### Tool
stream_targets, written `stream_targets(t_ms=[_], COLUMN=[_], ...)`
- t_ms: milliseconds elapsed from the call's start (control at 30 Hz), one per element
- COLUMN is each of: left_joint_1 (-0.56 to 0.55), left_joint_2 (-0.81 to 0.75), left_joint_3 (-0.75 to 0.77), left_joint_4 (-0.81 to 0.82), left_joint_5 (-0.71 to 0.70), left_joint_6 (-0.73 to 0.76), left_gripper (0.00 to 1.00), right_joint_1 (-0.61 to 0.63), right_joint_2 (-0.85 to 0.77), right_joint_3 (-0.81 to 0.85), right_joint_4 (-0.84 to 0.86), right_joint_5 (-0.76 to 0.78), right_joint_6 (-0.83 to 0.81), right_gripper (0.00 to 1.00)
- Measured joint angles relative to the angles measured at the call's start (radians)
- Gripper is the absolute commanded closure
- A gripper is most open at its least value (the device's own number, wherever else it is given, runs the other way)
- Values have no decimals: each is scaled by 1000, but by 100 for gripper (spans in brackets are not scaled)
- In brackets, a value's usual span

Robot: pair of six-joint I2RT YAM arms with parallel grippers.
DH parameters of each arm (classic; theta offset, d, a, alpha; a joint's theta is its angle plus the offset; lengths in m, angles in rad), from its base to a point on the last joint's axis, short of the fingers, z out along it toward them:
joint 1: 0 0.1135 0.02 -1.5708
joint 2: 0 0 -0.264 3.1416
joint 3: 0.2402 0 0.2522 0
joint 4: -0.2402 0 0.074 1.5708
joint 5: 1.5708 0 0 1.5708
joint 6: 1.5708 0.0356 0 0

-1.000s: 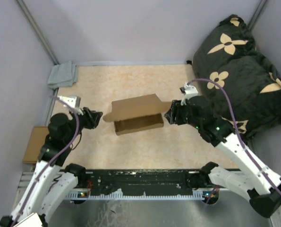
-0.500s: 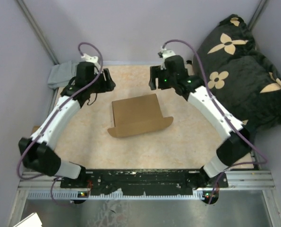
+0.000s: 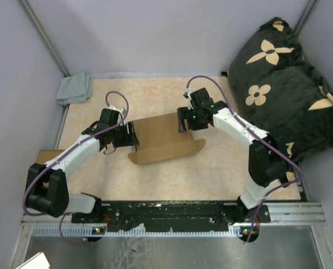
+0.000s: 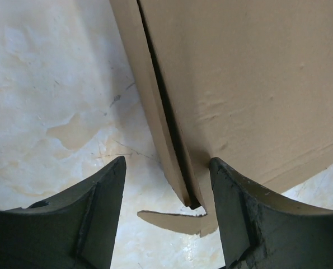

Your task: Fold the paper box

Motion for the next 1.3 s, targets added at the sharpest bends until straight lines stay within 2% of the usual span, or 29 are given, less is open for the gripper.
stream_targets(t_ms=[167, 300, 467, 567, 800, 1000, 1100, 1267, 1300], left_joint_1=[0, 0, 1, 1, 35, 77, 82, 77, 76], left_joint_2=[-4, 51, 159, 246, 461, 631, 679, 723, 722], left_joint_3=[-84, -84, -9, 100, 392, 647, 708, 727, 721], left_joint_4=[90, 155, 213, 230, 224, 190, 155, 73, 68], left_joint_5=[24, 48, 79, 80, 65, 70, 69, 60, 52], left_joint_6=[-1, 2, 13, 33, 92, 109, 110, 108, 107], left_gripper=[32, 33, 34, 34, 35, 36, 32, 22, 19], right_joint_1=[-8, -26, -49, -62, -83, -95, -98, -100, -100], right_joint_2=[14, 65, 108, 134, 279, 458, 518, 601, 605], right_joint_3=[-32, -32, -44, -25, 182, 480, 573, 687, 691], right_joint_4=[15, 47, 84, 104, 80, -3, -47, -102, -103], right_joint_5=[-24, -56, -83, -100, -77, -24, -6, 16, 18], right_joint_6=[-7, -12, -18, -17, -16, -16, -15, -5, -4], right_gripper=[25, 28, 30, 31, 33, 33, 31, 28, 24])
